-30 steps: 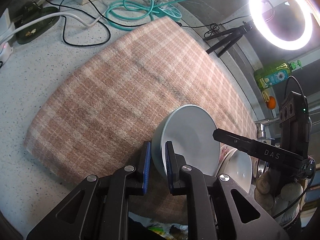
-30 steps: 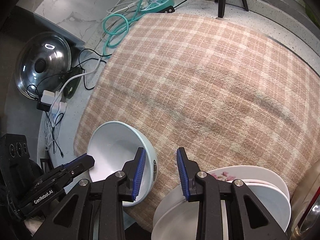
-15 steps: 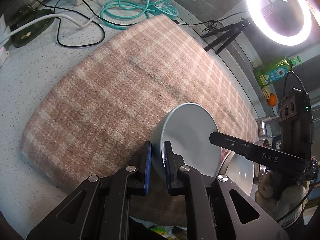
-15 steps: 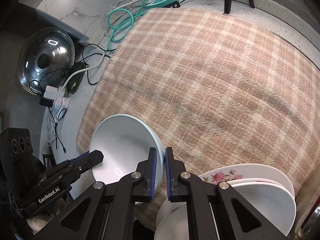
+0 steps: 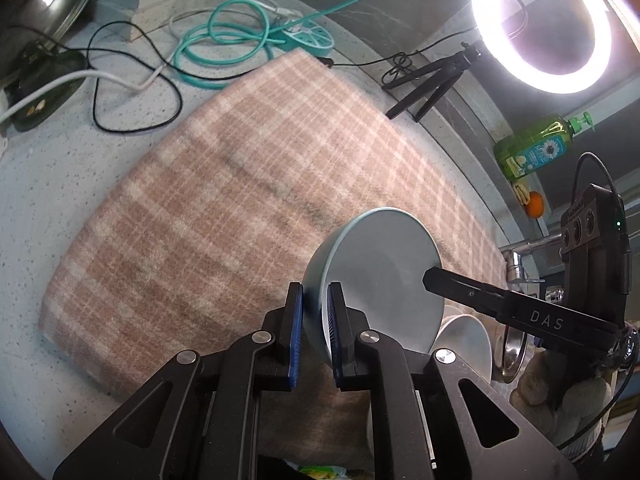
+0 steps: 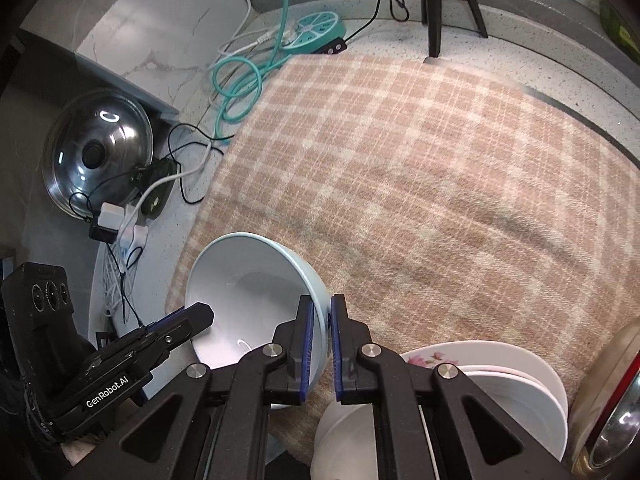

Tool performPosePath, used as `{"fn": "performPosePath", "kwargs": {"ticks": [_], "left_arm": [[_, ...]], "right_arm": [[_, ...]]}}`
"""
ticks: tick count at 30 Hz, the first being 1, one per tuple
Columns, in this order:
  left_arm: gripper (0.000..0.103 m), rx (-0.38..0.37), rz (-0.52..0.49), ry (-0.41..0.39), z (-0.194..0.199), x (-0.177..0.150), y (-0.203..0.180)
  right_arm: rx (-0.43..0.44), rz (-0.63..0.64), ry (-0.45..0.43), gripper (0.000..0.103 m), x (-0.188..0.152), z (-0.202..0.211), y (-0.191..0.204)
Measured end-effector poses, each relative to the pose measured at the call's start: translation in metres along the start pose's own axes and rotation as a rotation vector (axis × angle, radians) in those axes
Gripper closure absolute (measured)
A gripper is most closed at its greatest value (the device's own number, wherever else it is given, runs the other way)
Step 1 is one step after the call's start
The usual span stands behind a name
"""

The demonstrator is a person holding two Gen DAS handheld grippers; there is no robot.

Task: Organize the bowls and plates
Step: 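Lift and carry the pale blue bowl toward the nested steel bowls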

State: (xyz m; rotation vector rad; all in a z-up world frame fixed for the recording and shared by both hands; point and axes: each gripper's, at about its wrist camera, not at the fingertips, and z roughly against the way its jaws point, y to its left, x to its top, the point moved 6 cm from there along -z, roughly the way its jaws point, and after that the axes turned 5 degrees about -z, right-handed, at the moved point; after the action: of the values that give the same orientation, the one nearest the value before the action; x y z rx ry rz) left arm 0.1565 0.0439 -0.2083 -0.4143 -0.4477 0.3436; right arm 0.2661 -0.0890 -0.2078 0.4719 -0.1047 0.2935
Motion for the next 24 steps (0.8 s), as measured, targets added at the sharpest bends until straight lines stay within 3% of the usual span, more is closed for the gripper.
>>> {"fn": "performPosePath", "kwargs": {"ticks": [24], "left_arm": [[0.093,-0.099,-0.193,0.004,-0.017,0.033,-0.105]], "right_arm": [[-0.024,-0.145,-0.156,0.095,0.015,0.083,-0.074]]}}
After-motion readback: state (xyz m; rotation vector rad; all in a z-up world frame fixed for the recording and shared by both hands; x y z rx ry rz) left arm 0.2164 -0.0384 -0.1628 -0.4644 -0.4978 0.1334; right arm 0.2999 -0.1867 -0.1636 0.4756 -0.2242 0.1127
